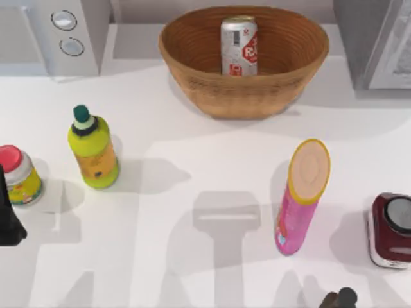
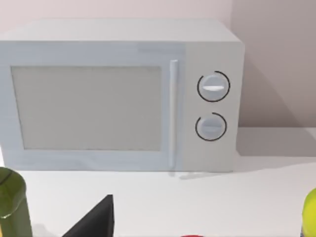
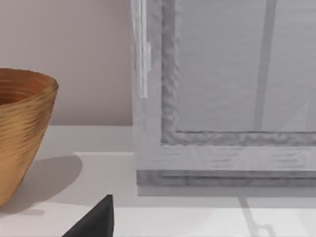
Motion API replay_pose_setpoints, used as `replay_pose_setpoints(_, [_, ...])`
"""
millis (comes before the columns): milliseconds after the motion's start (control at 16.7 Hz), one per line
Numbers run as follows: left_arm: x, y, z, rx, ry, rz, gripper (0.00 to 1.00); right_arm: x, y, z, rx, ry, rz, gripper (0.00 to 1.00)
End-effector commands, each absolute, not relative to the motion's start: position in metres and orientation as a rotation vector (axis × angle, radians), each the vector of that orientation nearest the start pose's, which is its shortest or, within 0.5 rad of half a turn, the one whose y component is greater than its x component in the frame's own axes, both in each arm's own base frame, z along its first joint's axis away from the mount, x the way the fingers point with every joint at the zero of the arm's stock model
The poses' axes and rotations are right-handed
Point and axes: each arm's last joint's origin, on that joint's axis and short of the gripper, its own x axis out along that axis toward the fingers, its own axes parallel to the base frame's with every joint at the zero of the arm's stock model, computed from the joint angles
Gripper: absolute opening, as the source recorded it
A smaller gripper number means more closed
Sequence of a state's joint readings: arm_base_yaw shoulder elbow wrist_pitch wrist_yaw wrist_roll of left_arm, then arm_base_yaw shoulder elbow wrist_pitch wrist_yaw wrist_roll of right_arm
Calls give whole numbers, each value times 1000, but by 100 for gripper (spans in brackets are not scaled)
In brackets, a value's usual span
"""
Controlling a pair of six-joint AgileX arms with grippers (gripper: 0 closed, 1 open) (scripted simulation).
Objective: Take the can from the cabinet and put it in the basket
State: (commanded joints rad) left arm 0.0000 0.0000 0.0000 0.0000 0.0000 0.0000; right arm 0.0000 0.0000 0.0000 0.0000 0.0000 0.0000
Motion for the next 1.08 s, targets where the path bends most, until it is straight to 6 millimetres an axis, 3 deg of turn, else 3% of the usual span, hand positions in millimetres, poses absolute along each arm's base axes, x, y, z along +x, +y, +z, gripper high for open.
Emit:
replay_pose_setpoints(300, [106, -1, 160, 0, 0, 0, 100, 106, -1, 161, 0, 0, 1, 100])
replay_pose_setpoints(600, [106, -1, 160, 0, 0, 0, 100, 117, -14, 177, -4, -11, -3, 100])
replay_pose_setpoints(840, [106, -1, 160, 0, 0, 0, 100, 138, -39, 192, -4, -4, -6, 100])
replay_pose_setpoints(1080, [106, -1, 160, 0, 0, 0, 100, 158, -80, 199, -4, -5, -5, 100])
